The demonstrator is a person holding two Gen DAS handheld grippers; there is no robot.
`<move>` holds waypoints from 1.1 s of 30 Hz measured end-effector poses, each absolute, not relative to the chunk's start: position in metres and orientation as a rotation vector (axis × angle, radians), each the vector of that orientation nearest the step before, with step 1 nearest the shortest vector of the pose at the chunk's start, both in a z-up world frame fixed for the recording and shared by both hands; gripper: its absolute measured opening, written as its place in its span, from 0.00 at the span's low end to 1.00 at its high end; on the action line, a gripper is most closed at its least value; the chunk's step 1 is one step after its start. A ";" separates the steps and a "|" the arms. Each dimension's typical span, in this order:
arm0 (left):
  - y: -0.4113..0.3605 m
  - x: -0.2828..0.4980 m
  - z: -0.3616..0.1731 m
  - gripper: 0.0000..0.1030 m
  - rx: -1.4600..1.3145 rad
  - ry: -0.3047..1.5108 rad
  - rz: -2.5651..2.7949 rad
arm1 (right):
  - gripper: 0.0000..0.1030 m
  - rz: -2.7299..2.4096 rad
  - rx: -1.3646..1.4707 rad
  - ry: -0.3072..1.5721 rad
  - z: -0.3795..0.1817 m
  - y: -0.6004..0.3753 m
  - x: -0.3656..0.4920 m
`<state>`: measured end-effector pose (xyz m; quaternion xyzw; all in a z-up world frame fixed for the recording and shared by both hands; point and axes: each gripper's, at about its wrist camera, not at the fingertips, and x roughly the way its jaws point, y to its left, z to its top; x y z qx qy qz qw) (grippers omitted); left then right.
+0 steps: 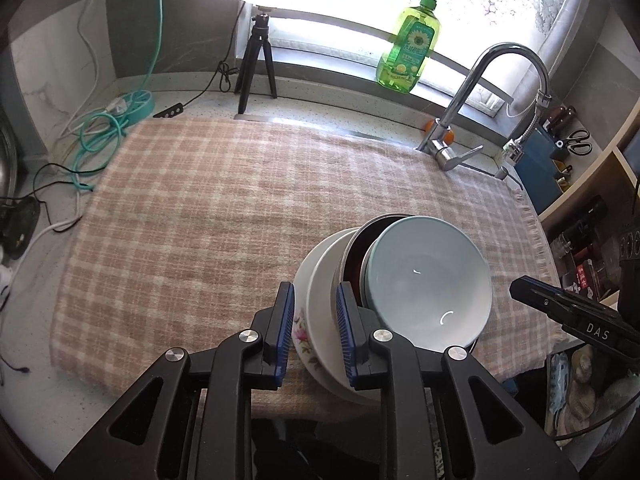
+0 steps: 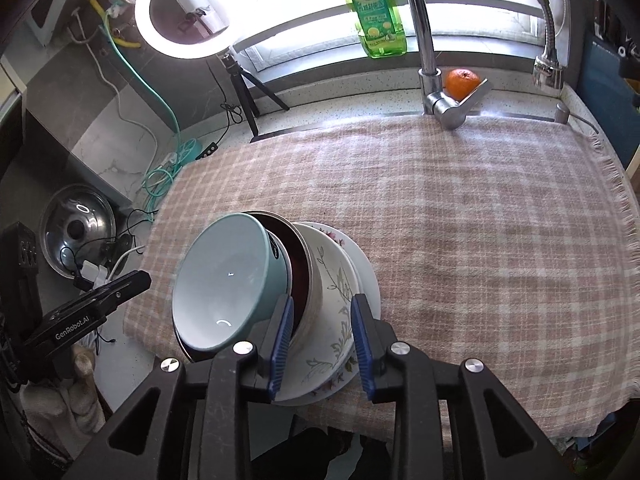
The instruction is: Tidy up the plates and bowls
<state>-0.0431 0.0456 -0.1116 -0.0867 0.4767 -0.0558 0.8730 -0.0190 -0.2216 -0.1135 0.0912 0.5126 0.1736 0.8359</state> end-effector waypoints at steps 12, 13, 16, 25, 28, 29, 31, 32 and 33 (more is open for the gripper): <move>0.043 -0.065 -0.073 0.53 -0.092 0.876 -0.143 | 0.47 0.193 0.056 0.910 -0.068 -0.201 -0.058; 0.044 -0.067 -0.071 0.53 -0.088 0.869 -0.142 | 0.47 0.176 0.040 0.888 -0.065 -0.198 -0.062; 0.044 -0.069 -0.068 0.54 -0.072 0.866 -0.145 | 0.51 0.126 0.012 0.838 -0.055 -0.190 -0.074; 0.047 -0.076 -0.061 0.63 -0.071 0.853 -0.173 | 0.70 0.059 -0.010 0.760 -0.040 -0.178 -0.094; 0.048 -0.079 -0.058 0.64 -0.080 0.847 -0.184 | 0.70 0.046 -0.008 0.754 -0.038 -0.179 -0.098; 0.048 -0.079 -0.058 0.64 -0.079 0.846 -0.188 | 0.70 0.043 -0.005 0.752 -0.037 -0.178 -0.099; 0.048 -0.080 -0.056 0.64 -0.078 0.843 -0.191 | 0.70 0.040 -0.008 0.748 -0.036 -0.178 -0.099; 0.048 -0.080 -0.056 0.64 -0.081 0.843 -0.193 | 0.70 0.036 -0.009 0.745 -0.035 -0.178 -0.100; 0.049 -0.080 -0.056 0.65 -0.083 0.842 -0.195 | 0.70 0.035 -0.011 0.744 -0.035 -0.177 -0.100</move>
